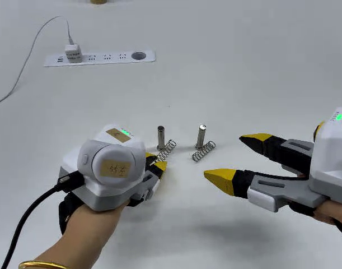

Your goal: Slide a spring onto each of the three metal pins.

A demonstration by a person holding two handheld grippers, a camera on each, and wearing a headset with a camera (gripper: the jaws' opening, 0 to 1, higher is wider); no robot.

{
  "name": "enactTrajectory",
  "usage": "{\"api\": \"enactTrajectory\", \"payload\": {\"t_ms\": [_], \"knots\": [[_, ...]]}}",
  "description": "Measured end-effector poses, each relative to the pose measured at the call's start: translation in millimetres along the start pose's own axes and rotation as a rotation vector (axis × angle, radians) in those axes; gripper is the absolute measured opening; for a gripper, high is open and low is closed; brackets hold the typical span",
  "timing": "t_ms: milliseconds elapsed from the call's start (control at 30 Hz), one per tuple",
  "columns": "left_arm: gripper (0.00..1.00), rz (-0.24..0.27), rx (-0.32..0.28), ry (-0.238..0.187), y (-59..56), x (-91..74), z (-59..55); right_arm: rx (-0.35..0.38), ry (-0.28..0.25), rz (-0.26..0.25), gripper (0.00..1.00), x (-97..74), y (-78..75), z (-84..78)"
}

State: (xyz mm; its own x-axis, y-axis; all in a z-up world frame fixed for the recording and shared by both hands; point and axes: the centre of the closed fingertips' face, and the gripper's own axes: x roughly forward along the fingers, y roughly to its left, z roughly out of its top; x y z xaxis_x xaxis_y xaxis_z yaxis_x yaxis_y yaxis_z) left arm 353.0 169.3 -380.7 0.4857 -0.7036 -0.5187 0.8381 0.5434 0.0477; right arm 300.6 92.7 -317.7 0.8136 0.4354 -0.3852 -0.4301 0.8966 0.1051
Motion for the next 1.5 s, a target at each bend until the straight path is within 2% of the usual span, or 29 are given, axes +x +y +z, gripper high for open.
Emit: {"api": "enactTrajectory", "payload": {"t_ms": [100, 167, 233, 467, 567, 900, 1167, 1500], "knots": [[0.1, -0.001, 0.017, -0.017, -0.2, -8.1, 2.8, 0.024, -0.014, 0.007, 0.57, 1.5, 2.7, 5.4], [0.1, -0.002, 0.014, -0.039, 0.8, -14.5, 6.1, 0.102, -0.037, 0.02, 0.56, 3.1, 6.1, 10.8], [0.1, -0.008, 0.011, -0.052, 1.2, -19.4, 7.8, 0.139, -0.049, 0.024, 0.55, 3.8, 5.7, 14.5], [0.1, -0.013, 0.015, -0.111, 1.6, -33.6, 17.8, 0.186, -0.064, 0.056, 0.49, 6.3, 13.1, 24.3], [0.1, -0.025, 0.005, -0.159, -0.2, -41.4, 27.0, 0.21, -0.07, 0.09, 0.47, 9.1, 19.4, 29.1], [0.11, -0.055, 0.02, -0.244, -8.8, -63.8, 45.0, 0.301, -0.092, 0.176, 0.4, 17.0, 39.6, 43.9], [0.11, -0.067, 0.045, -0.296, -14.9, -79.5, 56.4, 0.376, -0.109, 0.221, 0.34, 21.3, 48.5, 52.6], [0.11, -0.081, 0.068, -0.339, -21.5, -91.8, 64.3, 0.462, -0.124, 0.281, 0.29, 26.3, 60.1, 59.6]]}}
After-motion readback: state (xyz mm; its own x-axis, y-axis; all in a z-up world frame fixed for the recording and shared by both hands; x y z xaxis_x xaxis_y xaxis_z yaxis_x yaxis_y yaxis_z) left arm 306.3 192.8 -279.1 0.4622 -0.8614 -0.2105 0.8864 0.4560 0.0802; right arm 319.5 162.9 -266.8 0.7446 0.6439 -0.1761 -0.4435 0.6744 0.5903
